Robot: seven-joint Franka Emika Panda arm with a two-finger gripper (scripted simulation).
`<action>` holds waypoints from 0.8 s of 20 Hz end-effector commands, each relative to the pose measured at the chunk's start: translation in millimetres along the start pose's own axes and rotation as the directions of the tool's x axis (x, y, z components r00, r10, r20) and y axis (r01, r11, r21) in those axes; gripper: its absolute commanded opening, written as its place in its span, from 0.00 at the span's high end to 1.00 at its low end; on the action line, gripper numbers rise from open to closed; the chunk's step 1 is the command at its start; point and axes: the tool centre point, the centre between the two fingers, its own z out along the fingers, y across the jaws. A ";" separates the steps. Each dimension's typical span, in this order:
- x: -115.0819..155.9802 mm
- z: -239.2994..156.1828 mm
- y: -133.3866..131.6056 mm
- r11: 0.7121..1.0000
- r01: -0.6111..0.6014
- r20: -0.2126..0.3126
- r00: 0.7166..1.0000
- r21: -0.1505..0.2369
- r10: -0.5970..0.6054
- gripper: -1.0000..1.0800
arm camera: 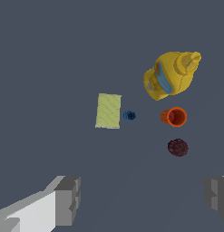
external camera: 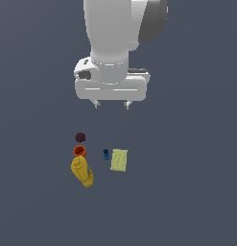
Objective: Pick up a designated object from a clutter of objects.
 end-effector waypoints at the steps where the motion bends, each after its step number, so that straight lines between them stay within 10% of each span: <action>1: 0.0 0.0 0.0 1.000 0.000 0.000 1.000 0.000 0.000 0.04; 16: -9.1 -4.4 -1.6 1.000 -0.013 0.017 1.000 -0.015 0.013 0.04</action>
